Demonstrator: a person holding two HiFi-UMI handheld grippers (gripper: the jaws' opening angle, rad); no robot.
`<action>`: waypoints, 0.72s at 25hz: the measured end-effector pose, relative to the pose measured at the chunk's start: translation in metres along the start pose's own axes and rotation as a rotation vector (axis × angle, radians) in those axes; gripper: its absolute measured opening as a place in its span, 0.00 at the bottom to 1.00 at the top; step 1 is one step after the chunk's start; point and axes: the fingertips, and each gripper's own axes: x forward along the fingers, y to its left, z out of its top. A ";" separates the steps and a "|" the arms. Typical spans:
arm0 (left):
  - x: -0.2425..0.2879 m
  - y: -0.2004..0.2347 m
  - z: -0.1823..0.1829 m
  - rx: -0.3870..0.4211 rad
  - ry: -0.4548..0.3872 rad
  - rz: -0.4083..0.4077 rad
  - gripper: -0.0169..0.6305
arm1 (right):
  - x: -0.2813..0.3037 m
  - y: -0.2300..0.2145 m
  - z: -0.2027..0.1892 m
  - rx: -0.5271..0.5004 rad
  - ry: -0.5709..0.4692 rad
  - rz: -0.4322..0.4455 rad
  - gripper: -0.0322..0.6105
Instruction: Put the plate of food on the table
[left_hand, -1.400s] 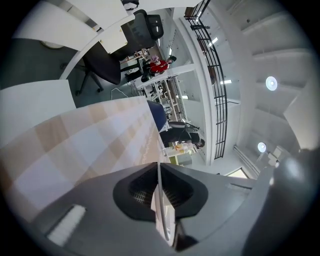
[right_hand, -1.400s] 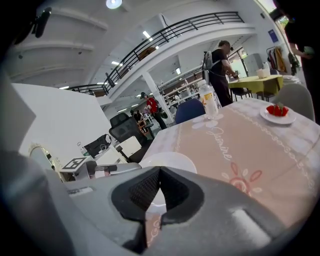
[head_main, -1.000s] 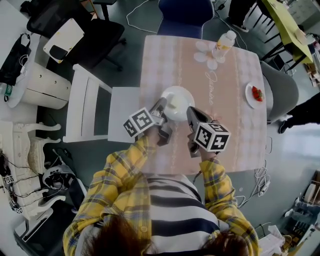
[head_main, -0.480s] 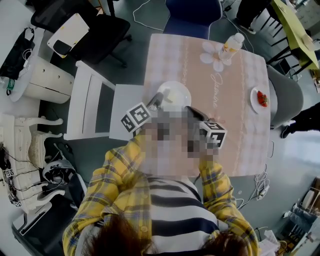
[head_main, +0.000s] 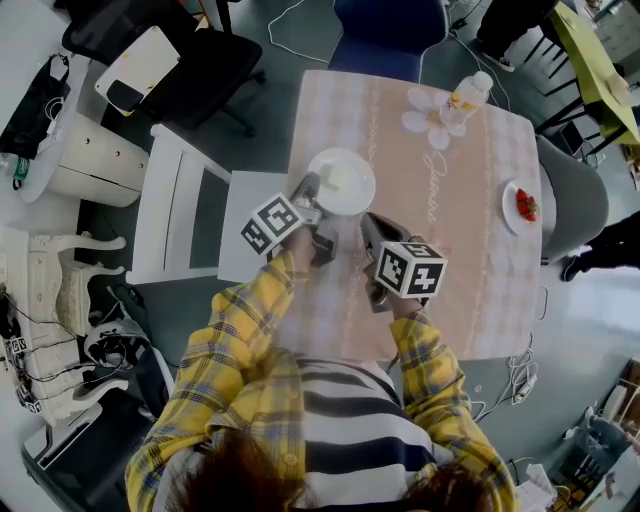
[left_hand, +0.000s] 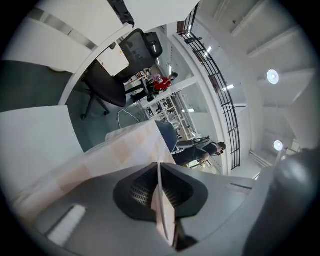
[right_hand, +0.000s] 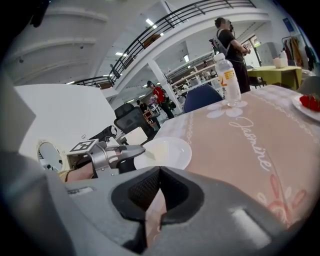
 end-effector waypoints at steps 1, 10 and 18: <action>0.002 0.000 0.001 0.008 -0.001 0.001 0.03 | 0.001 0.000 0.000 0.000 0.003 0.000 0.05; 0.019 -0.003 0.006 0.049 0.029 0.013 0.03 | 0.012 -0.006 0.006 -0.002 0.010 -0.004 0.05; 0.026 -0.002 0.007 0.125 0.128 0.019 0.03 | 0.032 -0.010 0.015 0.000 0.029 -0.001 0.05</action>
